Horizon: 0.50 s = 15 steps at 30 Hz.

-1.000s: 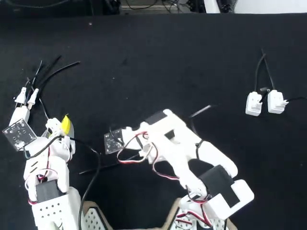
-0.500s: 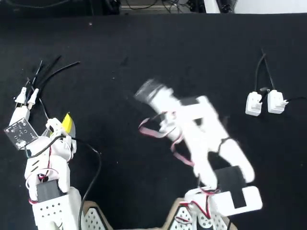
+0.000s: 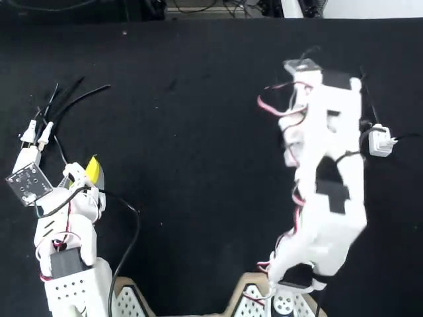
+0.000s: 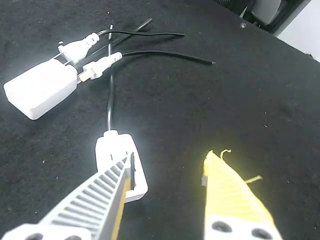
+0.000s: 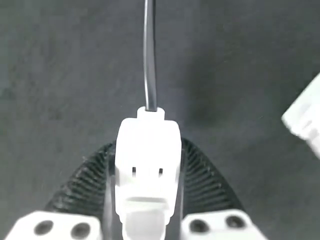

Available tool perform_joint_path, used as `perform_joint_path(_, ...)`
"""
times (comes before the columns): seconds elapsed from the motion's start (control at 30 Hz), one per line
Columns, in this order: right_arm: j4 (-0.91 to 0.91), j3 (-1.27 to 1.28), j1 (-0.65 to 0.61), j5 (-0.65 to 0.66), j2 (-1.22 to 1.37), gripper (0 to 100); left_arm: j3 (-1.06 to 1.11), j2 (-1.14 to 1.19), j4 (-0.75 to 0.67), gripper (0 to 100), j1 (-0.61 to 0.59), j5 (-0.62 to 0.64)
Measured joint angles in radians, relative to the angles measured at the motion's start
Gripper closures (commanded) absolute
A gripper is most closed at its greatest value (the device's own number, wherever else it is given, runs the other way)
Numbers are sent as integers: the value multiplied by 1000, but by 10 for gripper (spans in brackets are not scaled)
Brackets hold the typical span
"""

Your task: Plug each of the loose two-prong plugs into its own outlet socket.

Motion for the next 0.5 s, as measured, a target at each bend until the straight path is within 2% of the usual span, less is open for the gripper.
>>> perform_joint_path(0.23,23,-305,75,-12,282,987,0,0,0,766,0,0)
perform_joint_path(0.5,98,-608,133,-12,462,987,0,0,0,766,0,0)
